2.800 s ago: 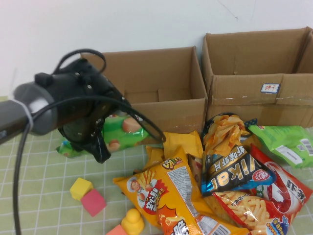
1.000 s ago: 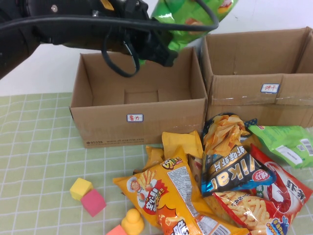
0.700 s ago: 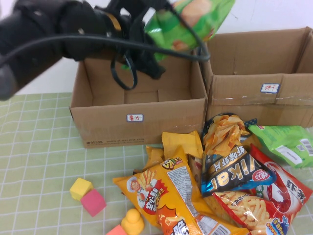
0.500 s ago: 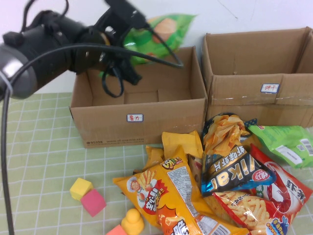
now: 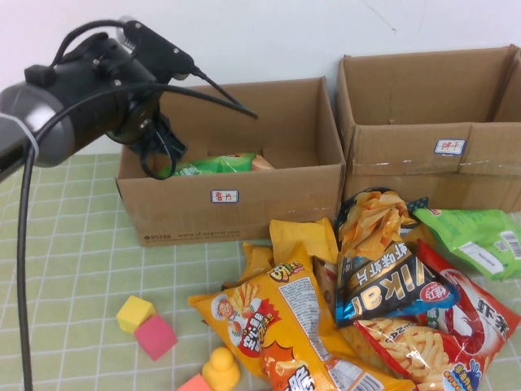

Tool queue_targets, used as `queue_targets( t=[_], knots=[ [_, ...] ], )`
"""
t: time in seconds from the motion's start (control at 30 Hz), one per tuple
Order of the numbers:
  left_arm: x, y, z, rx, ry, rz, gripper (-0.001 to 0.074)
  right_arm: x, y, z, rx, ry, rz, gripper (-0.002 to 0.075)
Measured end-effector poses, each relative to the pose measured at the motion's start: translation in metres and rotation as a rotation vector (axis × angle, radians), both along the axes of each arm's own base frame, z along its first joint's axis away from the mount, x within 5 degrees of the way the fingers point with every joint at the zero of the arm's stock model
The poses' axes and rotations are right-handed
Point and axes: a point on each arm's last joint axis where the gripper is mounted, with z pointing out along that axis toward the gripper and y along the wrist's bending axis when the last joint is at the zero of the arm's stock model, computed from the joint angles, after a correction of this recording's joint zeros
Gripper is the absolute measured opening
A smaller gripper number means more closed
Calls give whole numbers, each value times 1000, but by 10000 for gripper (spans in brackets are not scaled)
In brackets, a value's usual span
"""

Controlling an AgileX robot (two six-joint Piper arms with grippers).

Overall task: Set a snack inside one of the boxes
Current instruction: Place the potato chip in the potato chip box, then pick up the potato chip

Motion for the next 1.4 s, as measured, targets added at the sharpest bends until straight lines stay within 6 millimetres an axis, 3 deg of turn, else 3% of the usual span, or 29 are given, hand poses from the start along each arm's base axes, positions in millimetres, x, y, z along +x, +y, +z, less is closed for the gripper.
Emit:
queue_targets(
  t=[0.1, 0.2, 0.37, 0.5, 0.67, 0.77, 0.8, 0.97, 1.3, 1.4],
  knots=[
    [-14, -5, 11, -35, 52, 34, 95, 0, 0, 0, 0, 0, 0, -2],
    [-31, -12, 22, -89, 120, 12, 25, 0, 0, 0, 0, -1, -1, -2],
    [-56, -25, 40, -233, 228, -143, 4, 0, 0, 0, -2, 1, 1, -2],
    [-81, -26, 72, -315, 204, -265, 0, 0, 0, -1, -6, 5, 5, -2],
    [-118, -11, 125, -361, 40, -345, 0, -1, 0, -1, -11, 8, 7, -2],
    [-144, 3, 146, -365, -85, -361, 0, -1, 0, -1, -13, 8, 7, -2],
    [-164, 14, 151, -360, -147, -366, -1, -1, 0, -1, -13, 9, 8, -2],
    [-210, 37, 127, -379, -181, -358, -1, -1, 0, -1, -14, 10, 9, -2],
    [-278, 71, 16, -338, -173, -353, -1, -1, 3, -3, -23, 34, 48, -2],
    [-294, 79, -5, -332, -150, -348, -1, 1, 8, -9, -44, 95, 124, -2]
  ],
)
